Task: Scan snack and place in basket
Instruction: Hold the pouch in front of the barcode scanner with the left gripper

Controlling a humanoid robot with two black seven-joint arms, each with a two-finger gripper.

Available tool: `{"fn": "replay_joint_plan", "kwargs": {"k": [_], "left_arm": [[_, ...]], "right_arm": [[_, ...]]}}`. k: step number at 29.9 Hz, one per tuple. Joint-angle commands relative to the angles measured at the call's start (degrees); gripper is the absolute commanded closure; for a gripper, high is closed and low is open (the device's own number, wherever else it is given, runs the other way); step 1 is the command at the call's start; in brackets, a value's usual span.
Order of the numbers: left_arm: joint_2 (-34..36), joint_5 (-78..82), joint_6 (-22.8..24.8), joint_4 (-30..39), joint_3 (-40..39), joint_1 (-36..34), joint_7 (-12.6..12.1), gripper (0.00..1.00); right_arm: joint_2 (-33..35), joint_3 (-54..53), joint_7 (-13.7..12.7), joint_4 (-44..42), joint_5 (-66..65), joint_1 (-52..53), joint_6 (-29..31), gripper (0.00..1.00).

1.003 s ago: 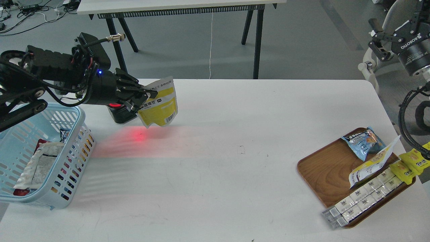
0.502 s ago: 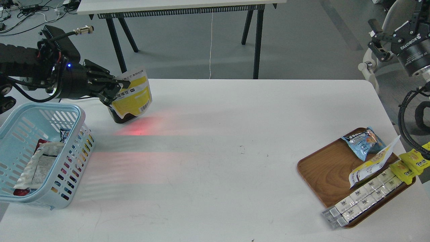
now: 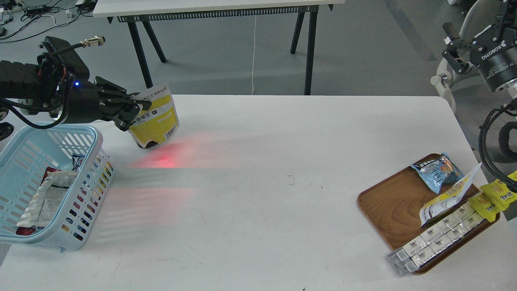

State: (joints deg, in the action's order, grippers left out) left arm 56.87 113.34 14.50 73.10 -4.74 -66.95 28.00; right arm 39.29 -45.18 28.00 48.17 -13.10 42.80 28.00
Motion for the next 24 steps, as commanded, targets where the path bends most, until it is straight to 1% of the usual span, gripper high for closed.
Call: {"fn": "replay_joint_plan", "kwargs": {"k": [1,20,24], "left_arm": [[0.2,0.0,-0.1,0.6,0.0,1.1,0.0,1.0],[-0.8,0.0,-0.8,1.4,-0.3,6.0,0.0,1.0],[0.6,0.0,-0.8,1.5,-2.8,6.0,0.0,1.0]], "right_arm": [[0.0,0.0,0.0,0.0,0.0,0.1,0.0,0.01],[0.0,0.0,0.0,0.1,0.0,0.0,0.0,0.01],[0.0,-0.1,0.0,0.3,0.0,0.0,0.0,0.01]]}}
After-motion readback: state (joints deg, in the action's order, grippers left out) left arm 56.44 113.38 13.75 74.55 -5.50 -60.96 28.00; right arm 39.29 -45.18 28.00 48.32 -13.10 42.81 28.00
